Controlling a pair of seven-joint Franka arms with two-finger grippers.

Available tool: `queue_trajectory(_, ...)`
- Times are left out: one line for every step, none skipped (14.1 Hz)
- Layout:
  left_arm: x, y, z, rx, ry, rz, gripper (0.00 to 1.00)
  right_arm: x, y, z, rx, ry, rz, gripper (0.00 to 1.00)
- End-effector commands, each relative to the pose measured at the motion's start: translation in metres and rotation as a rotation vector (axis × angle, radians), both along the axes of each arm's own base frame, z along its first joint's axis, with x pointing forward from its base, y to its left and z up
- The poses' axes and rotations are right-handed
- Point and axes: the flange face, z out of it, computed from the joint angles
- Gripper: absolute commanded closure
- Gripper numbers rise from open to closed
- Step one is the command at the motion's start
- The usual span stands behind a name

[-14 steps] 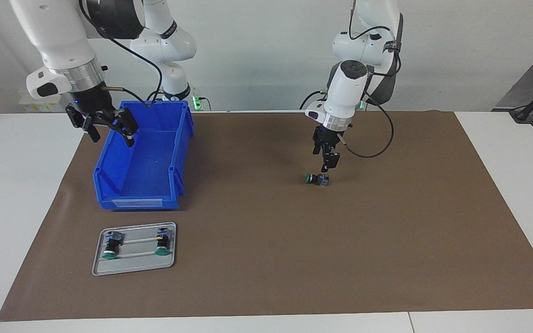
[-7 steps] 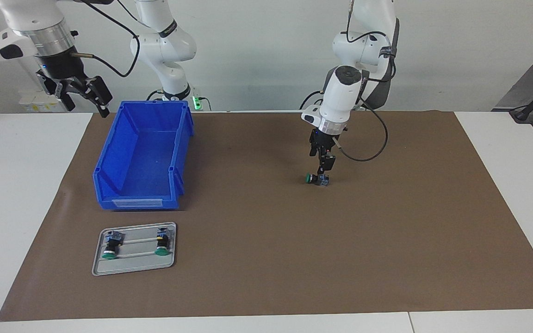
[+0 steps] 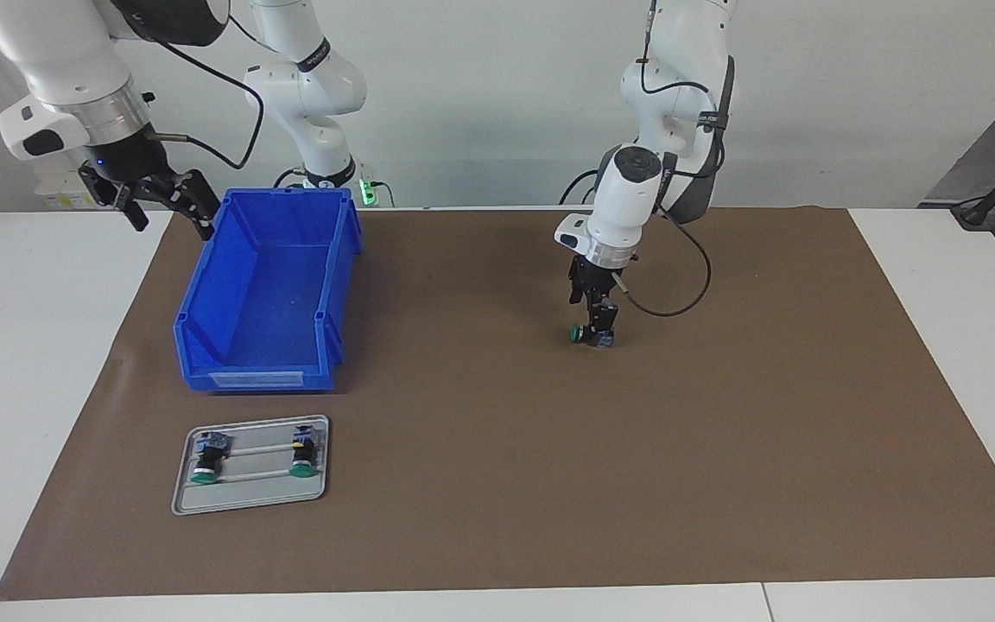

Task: Place and press button with both arms
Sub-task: 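Press down on the top of the button with the left gripper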

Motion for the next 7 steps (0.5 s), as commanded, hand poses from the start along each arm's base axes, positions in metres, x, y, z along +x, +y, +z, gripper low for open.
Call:
queue_trajectory(-0.001, -0.001, -0.013, -0.014, -0.007, 0.018, 0.08, -0.008, -0.001, -0.001, -0.014, -0.01, 0.066, 0.0)
queue_trajectory(0.0, -0.002, -0.018, -0.015, -0.01, 0.017, 0.08, -0.007, 0.004, 0.002, -0.014, -0.006, 0.071, 0.0)
queue_trajectory(0.001, -0.002, -0.025, -0.018, -0.015, 0.02, 0.07, -0.008, 0.008, 0.002, -0.009, -0.005, 0.067, 0.0)
queue_trajectory(0.002, -0.002, -0.033, -0.016, -0.009, 0.023, 0.07, -0.007, 0.013, 0.001, -0.007, -0.004, 0.059, 0.0)
queue_trajectory(0.002, -0.002, -0.044, -0.013, -0.003, 0.025, 0.07, -0.008, 0.013, 0.0, -0.004, -0.003, 0.056, 0.0)
queue_trajectory(0.003, -0.004, -0.055, -0.016, -0.009, 0.026, 0.06, -0.009, 0.014, 0.001, -0.003, -0.003, 0.056, 0.0)
queue_trajectory(0.003, -0.006, -0.062, -0.02, -0.017, 0.023, 0.06, -0.01, 0.015, 0.0, -0.001, -0.002, 0.054, 0.0)
